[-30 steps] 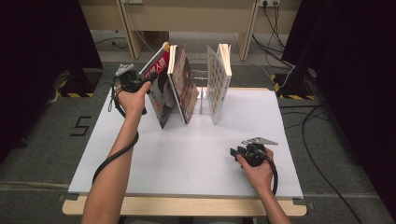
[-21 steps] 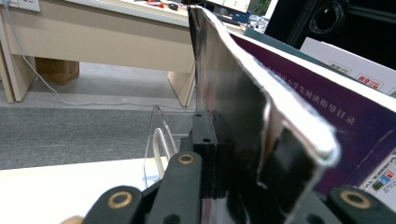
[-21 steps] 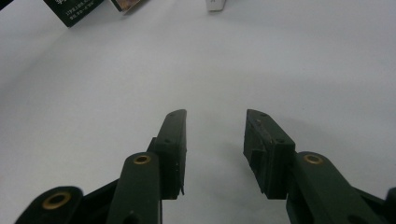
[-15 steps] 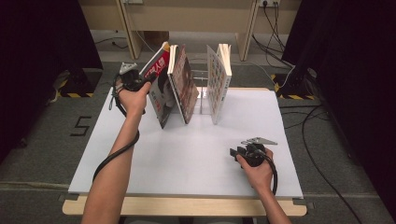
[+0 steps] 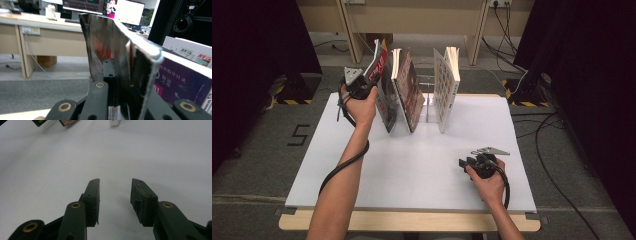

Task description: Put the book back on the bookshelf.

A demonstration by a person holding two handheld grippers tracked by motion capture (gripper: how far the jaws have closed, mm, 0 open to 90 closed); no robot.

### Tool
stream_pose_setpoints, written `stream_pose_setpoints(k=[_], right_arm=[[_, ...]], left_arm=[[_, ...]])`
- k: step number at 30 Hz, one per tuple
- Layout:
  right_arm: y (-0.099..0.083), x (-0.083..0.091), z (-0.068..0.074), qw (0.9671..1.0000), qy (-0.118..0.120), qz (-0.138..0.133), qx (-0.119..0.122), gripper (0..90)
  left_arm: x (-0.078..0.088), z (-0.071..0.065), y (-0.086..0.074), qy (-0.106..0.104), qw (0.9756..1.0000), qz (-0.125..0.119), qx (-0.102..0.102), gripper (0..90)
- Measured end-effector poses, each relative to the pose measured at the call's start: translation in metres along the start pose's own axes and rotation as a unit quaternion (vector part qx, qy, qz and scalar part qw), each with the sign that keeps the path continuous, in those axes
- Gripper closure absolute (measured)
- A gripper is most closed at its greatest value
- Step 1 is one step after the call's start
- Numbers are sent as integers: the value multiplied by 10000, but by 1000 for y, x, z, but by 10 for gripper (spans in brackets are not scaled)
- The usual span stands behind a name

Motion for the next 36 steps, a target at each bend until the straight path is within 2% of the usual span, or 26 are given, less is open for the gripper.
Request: stream_pose_setpoints(k=[3, 4, 10, 26, 36], right_arm=[[0, 1, 0, 10000, 13, -19, -1, 597], [1, 1, 0, 10000, 9, -27, 6, 598], [1, 1, -1, 10000, -11, -30, 3, 598], [1, 2, -1, 10000, 1, -38, 30, 597], [0, 1, 1, 10000, 11, -14, 12, 597]], left_arm=[[-3, -1, -7, 63, 9999, 53, -119, 863], [-3, 0, -10, 73, 9999, -8, -116, 863], [0, 2, -11, 127, 9997, -21, -216, 860], [0, 6, -10, 155, 9996, 60, -209, 829], [5, 9, -9, 75, 9999, 71, -120, 781]])
Point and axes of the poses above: each handheld gripper's, and its own axes: x roughly backward along the jaws, y roughly out of its top, z roughly to its left, the point moved 1 cm from there along -x, roughly forward along the jaws, and after that the axes turned 8 degrees about -x, right-handed, at the moved point
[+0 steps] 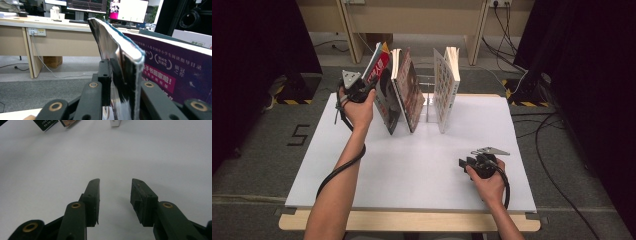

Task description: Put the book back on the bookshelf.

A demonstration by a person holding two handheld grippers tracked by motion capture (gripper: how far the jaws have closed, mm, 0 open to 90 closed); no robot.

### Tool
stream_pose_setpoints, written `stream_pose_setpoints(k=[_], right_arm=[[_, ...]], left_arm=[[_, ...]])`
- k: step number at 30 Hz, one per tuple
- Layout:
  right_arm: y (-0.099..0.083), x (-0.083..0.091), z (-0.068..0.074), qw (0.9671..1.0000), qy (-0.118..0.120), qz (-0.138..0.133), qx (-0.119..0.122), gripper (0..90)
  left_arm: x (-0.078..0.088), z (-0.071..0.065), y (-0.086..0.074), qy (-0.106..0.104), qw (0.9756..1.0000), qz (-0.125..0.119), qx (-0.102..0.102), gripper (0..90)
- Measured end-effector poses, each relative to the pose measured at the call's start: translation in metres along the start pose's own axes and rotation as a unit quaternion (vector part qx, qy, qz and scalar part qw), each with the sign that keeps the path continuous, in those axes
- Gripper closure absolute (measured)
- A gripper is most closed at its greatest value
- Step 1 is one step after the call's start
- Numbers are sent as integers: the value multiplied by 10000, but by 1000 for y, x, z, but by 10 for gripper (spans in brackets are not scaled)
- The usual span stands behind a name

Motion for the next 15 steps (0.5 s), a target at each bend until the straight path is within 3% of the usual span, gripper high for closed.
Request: stream_pose_setpoints(k=[8, 13, 15], right_arm=[[-1, -1, 1, 10000, -11, 26, -13, 597], [-1, -1, 0, 10000, -15, 29, 1, 597], [-1, -1, 0, 10000, -13, 31, -16, 597]], left_arm=[[1, 1, -8, -40, 9998, 125, 116, 762], [-5, 2, -10, -116, 9989, 231, 381, 774], [-7, 5, -9, -173, 9977, 323, 574, 799]])
Point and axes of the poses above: each handheld gripper's, and its own axes: x roughly backward along the jaws, y roughly out of its top, z roughly to its left, the point moved 1 cm from there along -x, roughly forward along the jaws, and after that the axes turned 8 degrees about -x, right-handed, at the moved point
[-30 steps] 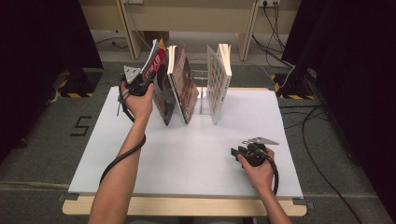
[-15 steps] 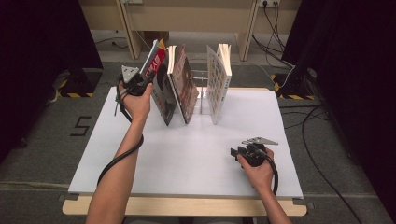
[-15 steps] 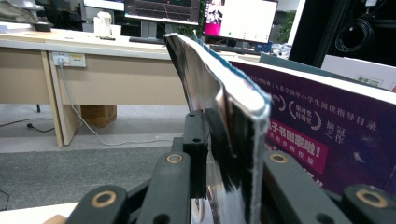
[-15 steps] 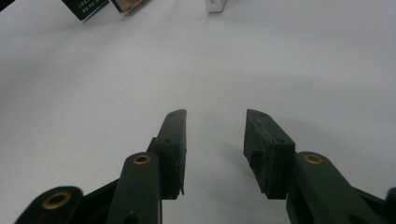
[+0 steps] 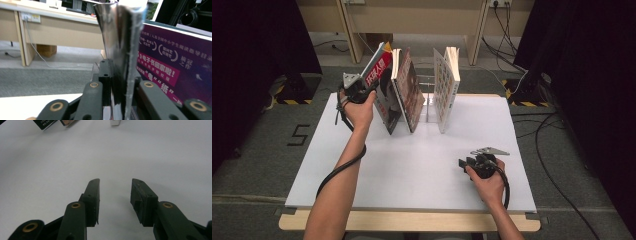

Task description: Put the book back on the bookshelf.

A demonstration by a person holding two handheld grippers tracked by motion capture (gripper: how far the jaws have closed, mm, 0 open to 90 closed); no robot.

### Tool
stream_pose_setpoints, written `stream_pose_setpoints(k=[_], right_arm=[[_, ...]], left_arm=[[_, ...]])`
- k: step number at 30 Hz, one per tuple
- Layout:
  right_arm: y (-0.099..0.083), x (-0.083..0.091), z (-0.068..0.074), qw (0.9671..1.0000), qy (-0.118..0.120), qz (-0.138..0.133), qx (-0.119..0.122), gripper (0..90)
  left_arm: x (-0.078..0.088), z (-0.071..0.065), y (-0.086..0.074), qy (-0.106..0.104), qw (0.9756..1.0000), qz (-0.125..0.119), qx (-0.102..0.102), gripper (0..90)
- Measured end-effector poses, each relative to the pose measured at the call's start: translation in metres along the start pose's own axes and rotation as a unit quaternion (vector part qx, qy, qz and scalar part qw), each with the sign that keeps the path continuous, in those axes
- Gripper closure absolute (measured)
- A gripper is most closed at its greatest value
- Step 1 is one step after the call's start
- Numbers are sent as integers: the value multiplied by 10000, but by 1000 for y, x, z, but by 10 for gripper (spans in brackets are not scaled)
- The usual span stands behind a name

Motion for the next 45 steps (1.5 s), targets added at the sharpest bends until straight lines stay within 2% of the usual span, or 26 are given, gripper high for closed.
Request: stream_pose_setpoints(k=[1, 3, 7, 12, 17, 22, 29, 33, 34, 40, 45], right_arm=[[0, 0, 0, 10000, -3, -1, 16, 597], [0, 0, 0, 10000, 5, 3, -7, 597], [0, 0, -1, 10000, -2, -1, 33, 597], [0, 1, -1, 10000, -3, -15, 13, 597], [1, 2, -2, 10000, 0, -33, 17, 597], [1, 1, -3, 10000, -4, -34, 0, 596], [1, 2, -2, 10000, 0, -40, 26, 596], [1, 2, -1, 10000, 1, -40, 6, 596], [1, 2, -2, 10000, 4, -62, 56, 596], [1, 1, -1, 10000, 2, -33, 2, 596], [1, 1, 0, 10000, 5, -38, 9, 596]], left_arm=[[0, 1, 0, 5, 10000, 23, 31, 841], [0, 3, 1, 47, 10000, 72, 27, 856], [1, 0, 0, 141, 9999, -20, -60, 860], [0, -9, -2, 362, 9990, -199, -177, 862], [-5, -13, 2, 528, 9981, -250, -170, 863], [-8, -16, 3, 596, 9974, -264, -314, 862], [-5, -12, -2, 544, 9978, -274, -272, 854], [-2, -8, -3, 567, 9972, -237, -424, 820], [-2, -7, -3, 542, 9974, -242, -403, 815], [0, -6, -2, 503, 9975, -171, -473, 789], [0, -5, -2, 432, 9984, -96, -358, 760]])
Point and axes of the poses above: each handheld gripper's, and its own axes: x roughly backward along the jaws, y roughly out of its top, z roughly to its left, the point moved 1 cm from there along -x, roughly forward along the jaws, and after that the axes turned 8 degrees about -x, right-handed, at the moved point
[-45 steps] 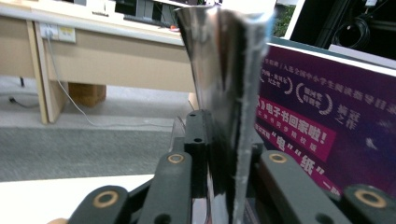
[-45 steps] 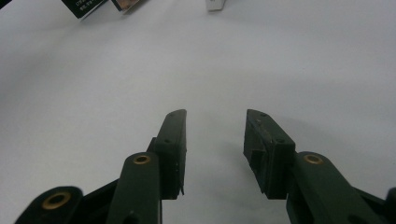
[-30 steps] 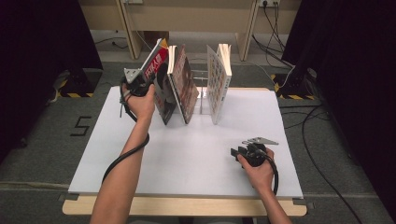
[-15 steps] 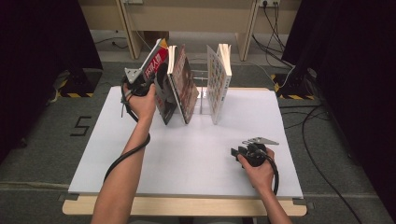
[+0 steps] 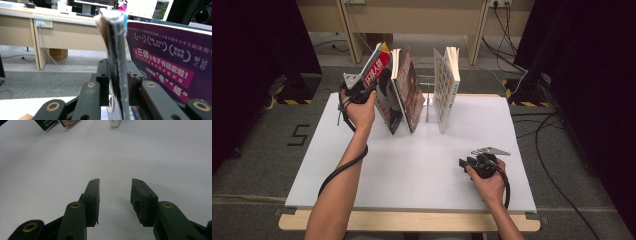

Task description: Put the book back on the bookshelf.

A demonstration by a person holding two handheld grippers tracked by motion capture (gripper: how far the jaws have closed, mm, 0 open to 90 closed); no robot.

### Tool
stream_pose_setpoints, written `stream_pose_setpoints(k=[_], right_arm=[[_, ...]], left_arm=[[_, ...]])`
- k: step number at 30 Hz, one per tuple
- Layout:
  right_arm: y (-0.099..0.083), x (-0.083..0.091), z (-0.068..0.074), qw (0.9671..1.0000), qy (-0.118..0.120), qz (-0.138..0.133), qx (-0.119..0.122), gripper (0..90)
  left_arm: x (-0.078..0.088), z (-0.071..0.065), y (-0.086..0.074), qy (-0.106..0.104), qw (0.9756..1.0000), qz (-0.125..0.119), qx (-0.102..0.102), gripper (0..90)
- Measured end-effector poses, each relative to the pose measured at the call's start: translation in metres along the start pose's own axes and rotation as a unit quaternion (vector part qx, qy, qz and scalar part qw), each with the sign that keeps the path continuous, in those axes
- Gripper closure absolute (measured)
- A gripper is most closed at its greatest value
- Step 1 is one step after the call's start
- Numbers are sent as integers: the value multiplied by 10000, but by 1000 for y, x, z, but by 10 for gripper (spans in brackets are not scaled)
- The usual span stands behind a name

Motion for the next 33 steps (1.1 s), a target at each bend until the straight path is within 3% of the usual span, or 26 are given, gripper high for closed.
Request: stream_pose_setpoints(k=[9, 20, 33], right_arm=[[0, 0, 0, 10000, 7, -8, 2, 596], [0, -1, 1, 10000, -1, 9, -10, 596], [0, 0, 2, 10000, -11, 11, 5, 596]], left_arm=[[2, 1, -1, -172, 9993, 129, 296, 687], [11, 4, -1, -301, 9981, 290, 445, 569], [24, 7, -5, -473, 9961, 452, 590, 496]])
Point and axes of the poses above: each handheld gripper's, and its own axes: x roughly backward along the jaws, y roughly out of its top, z roughly to its left, the point moved 1 cm from there along -x, roughly forward along the jaws, and after that the axes turned 8 degrees about -x, right-handed, at the moved point
